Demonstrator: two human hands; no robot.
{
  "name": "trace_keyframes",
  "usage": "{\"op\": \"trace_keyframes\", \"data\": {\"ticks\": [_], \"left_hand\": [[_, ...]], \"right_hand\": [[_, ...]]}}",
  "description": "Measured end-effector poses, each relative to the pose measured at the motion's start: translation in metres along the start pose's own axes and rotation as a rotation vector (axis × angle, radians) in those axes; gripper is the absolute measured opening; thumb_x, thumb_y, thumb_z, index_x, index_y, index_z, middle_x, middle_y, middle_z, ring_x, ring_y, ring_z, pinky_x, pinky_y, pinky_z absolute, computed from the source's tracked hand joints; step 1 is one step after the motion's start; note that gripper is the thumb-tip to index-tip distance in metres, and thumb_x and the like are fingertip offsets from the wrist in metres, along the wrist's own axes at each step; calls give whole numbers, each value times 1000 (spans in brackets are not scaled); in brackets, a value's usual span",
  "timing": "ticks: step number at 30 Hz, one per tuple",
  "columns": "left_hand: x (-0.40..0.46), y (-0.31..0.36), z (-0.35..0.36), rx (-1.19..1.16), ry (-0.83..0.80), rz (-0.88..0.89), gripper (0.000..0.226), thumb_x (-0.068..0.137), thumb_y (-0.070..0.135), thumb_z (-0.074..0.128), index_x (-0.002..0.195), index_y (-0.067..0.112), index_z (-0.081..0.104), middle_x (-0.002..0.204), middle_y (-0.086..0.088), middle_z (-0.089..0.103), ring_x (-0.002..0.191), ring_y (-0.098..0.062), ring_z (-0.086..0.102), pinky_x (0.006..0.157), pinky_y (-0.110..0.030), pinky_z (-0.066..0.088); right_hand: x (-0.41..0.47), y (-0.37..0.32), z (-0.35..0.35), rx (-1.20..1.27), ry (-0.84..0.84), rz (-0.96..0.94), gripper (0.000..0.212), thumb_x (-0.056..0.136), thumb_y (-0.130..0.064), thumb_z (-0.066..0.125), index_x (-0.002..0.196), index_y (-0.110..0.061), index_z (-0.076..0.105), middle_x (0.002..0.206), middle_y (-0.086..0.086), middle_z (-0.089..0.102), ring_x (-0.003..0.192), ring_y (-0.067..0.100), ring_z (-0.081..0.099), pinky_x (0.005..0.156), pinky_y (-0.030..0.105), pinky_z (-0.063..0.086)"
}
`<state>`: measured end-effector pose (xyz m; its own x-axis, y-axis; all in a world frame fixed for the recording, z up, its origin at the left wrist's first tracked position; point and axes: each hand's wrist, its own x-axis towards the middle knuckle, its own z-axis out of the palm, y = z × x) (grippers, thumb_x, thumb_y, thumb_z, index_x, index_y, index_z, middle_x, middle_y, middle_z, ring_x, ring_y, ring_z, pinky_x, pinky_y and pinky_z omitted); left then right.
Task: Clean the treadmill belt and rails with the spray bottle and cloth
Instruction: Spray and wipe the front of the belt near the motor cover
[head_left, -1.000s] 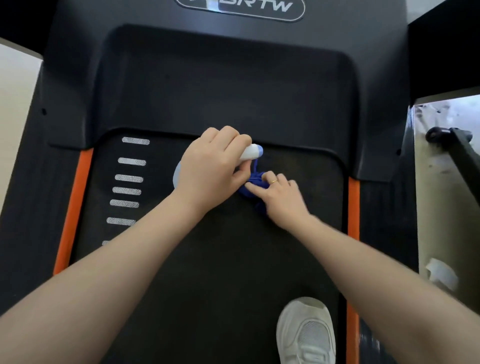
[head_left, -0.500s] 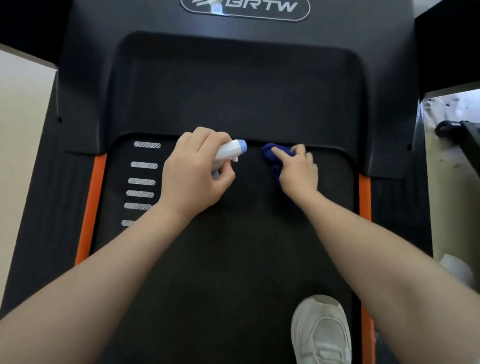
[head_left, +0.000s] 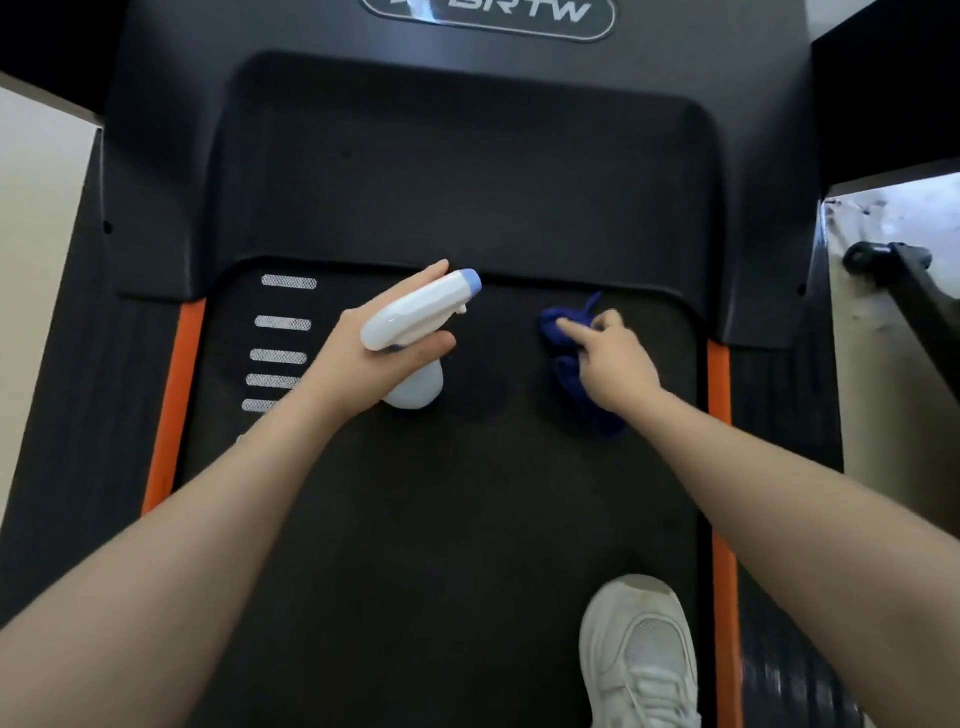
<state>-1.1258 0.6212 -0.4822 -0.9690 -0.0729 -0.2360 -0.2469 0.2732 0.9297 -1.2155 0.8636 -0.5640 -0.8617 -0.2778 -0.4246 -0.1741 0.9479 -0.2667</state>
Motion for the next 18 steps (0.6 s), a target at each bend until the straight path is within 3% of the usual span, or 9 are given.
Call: {"op": "trace_keyframes", "data": {"ticks": [2,4,7,9,13,16,18], "left_hand": [[8,6,-3,181,-84,107,61,75,46,61,133,36,47,125,43,46,117,11,49,96,-7,35],[12,8,8,272,-144,151,53,78,46,57,128,31,53,121,34,53,109,5,55,93,-12,39],[-1,-1,35,251,-208,0,15,84,30,62,96,21,62,94,12,65,85,-7,61,81,-29,47],[-18,-10,50,139,-178,-186,13,84,25,63,90,14,62,88,-3,65,76,-13,59,74,-33,47],[-50,-13,86,-68,-203,-428,20,85,18,63,104,20,68,95,-3,70,82,-8,62,76,-27,47],[-59,-9,122,-19,-284,-415,13,84,19,63,94,12,66,83,0,66,76,-10,59,73,-27,45],[-53,-4,138,0,-253,-408,15,84,20,61,95,9,64,80,1,61,75,-11,56,70,-26,43]], "right_hand": [[-19,14,-1,149,-40,-34,39,95,-16,44,131,-30,53,114,4,43,104,27,50,90,34,41],[-38,30,0,271,-5,13,38,94,-12,46,127,-26,58,104,0,44,104,24,53,89,25,37],[-58,46,-7,352,24,82,39,93,-4,47,126,-21,59,102,2,46,108,23,51,85,13,28],[-67,55,-16,363,43,111,39,92,-2,47,126,-17,58,106,8,49,112,25,50,85,9,25],[-85,67,-23,402,20,194,40,94,-4,43,128,-20,57,119,12,51,117,26,46,91,17,27],[-99,77,-21,416,47,258,41,93,-5,43,128,-22,57,122,12,51,120,28,45,95,24,30],[-106,85,-21,444,68,296,42,93,-5,44,128,-23,57,126,13,52,121,29,46,97,28,32]]}}
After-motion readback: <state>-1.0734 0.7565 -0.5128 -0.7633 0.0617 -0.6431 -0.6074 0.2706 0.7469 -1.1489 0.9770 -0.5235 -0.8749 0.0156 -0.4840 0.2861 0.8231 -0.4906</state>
